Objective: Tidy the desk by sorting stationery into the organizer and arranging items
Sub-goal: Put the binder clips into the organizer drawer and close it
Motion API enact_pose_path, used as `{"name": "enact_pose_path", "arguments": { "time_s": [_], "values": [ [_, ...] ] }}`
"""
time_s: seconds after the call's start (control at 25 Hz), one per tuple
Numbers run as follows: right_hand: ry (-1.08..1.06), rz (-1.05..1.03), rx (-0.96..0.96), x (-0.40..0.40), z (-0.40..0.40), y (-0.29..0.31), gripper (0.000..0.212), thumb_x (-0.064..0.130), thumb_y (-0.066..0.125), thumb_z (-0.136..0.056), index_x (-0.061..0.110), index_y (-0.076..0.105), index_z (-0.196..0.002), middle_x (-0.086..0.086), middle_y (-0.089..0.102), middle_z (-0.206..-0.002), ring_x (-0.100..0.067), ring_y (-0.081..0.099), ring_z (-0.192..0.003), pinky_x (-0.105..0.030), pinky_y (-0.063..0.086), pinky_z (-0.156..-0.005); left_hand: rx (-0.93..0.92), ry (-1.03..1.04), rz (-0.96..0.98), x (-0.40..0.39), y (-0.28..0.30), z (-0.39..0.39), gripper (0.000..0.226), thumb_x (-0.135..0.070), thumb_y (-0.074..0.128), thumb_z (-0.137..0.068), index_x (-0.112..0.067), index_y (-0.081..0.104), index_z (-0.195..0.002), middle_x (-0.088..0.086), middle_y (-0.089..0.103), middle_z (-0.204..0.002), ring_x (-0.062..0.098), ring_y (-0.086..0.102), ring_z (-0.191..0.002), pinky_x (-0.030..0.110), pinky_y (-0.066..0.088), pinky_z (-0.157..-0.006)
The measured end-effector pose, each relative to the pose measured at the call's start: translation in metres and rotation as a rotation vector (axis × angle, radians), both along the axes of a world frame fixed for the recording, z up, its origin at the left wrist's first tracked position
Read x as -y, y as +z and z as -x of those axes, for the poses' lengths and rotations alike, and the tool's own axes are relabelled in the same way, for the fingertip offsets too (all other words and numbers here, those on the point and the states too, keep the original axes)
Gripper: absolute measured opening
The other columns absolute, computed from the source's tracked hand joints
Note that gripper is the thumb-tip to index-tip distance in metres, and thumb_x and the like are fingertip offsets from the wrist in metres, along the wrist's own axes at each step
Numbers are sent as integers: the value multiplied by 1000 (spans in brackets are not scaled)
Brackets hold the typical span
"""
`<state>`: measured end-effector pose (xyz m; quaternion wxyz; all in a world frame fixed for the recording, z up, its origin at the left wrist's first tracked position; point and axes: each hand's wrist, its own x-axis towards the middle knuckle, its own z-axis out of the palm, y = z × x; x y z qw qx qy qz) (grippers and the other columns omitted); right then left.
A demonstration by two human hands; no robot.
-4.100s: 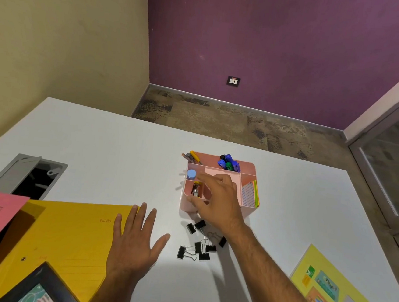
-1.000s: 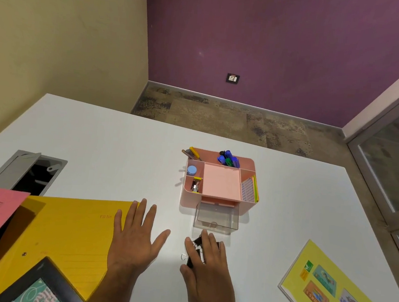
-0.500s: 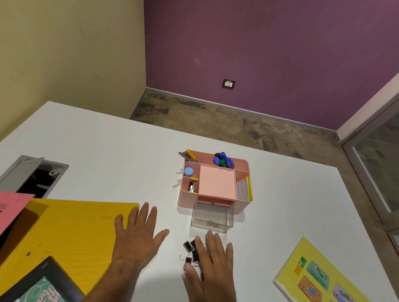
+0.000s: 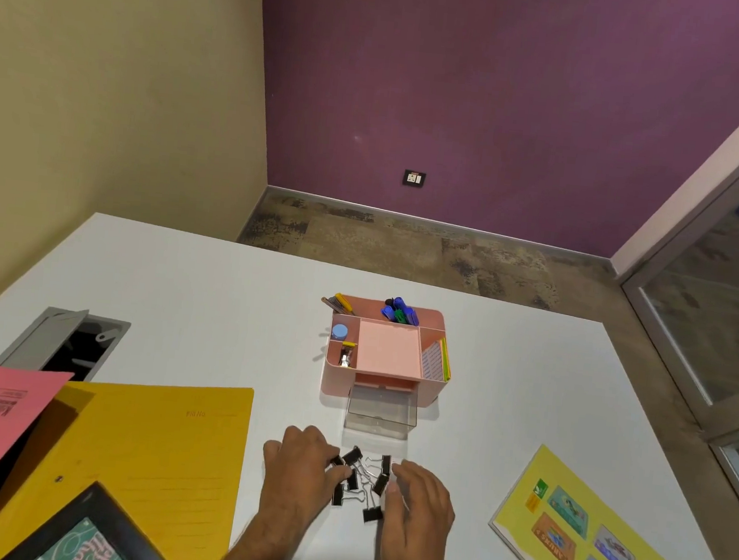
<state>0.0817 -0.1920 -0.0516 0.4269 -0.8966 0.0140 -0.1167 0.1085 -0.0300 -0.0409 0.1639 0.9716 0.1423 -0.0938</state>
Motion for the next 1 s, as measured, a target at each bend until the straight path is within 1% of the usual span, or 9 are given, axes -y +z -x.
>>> {"name": "enact_pose_path", "arguments": {
  "time_s": [0.16, 0.24, 0.32, 0.4, 0.52, 0.64, 0.72, 0.84, 1.0],
  "values": [
    [-1, 39, 16, 6, 2, -2, 30, 39, 47, -85, 30, 69, -104, 22, 63, -112, -11, 54, -114, -47, 41, -100, 103, 111, 153, 1, 3, 10, 26, -55, 69, -80, -35, 65, -97, -16, 63, -91, 10, 50, -95, 31, 27, -80],
    [8, 54, 10, 5, 1, -1, 31, 41, 50, -82, 29, 69, -104, 22, 63, -111, -7, 52, -115, -45, 39, -100, 155, 137, 218, 0, 8, 16, 20, -47, 71, -82, -35, 60, -93, -17, 58, -78, 8, 50, -86, 28, 23, -79],
    [26, 59, 16, 3, -2, 3, 29, 40, 53, -81, 30, 69, -103, 27, 59, -110, 1, 47, -114, -34, 35, -97, 213, 154, 301, 0, 12, 19, 15, -41, 73, -83, -38, 59, -88, -20, 55, -72, 6, 52, -83, 26, 28, -81],
    [66, 23, -1, 1, -5, 12, 22, 34, 60, -83, 34, 67, -104, 30, 58, -109, 10, 45, -112, -20, 36, -92, 279, 194, 485, 0, 16, 20, 16, -32, 76, -82, -39, 61, -83, -20, 60, -74, 7, 60, -84, 26, 45, -81],
    [152, -145, -94, -3, -12, 29, 33, 13, 73, -84, 36, 66, -107, 21, 65, -106, 8, 56, -103, -5, 44, -81, 304, 209, 779, 3, 22, 18, 18, -19, 76, -81, -37, 70, -82, -18, 70, -79, 6, 68, -81, 27, 59, -75],
    [173, -248, -134, -6, -23, 40, 34, 3, 73, -83, 35, 71, -96, 16, 74, -91, 0, 68, -88, -16, 54, -78, 326, 149, 871, 7, 28, 14, 24, -15, 76, -82, -39, 72, -82, -23, 70, -82, 5, 68, -84, 27, 59, -77],
    [170, -265, -125, -7, -29, 47, 36, 0, 72, -82, 36, 73, -87, 17, 75, -84, -3, 70, -83, -19, 55, -76, 328, 155, 912, 8, 30, 11, 24, -16, 77, -82, -38, 71, -87, -21, 71, -84, 4, 68, -84, 28, 60, -76],
    [167, -220, -25, -6, -43, 59, 32, -3, 74, -80, 28, 78, -85, 19, 73, -81, -1, 69, -82, -14, 53, -74, 259, 120, 862, 6, 24, 8, 32, -16, 74, -83, -39, 67, -102, -16, 71, -95, 6, 67, -88, 29, 59, -79],
    [212, 44, 157, -2, -76, 69, 24, 0, 74, -80, 20, 79, -93, 14, 69, -88, -2, 65, -82, -18, 54, -75, 116, -193, 397, 0, 9, 5, 35, -20, 57, -95, -34, 57, -127, -12, 58, -119, 9, 57, -107, 26, 48, -93]
  ]
}}
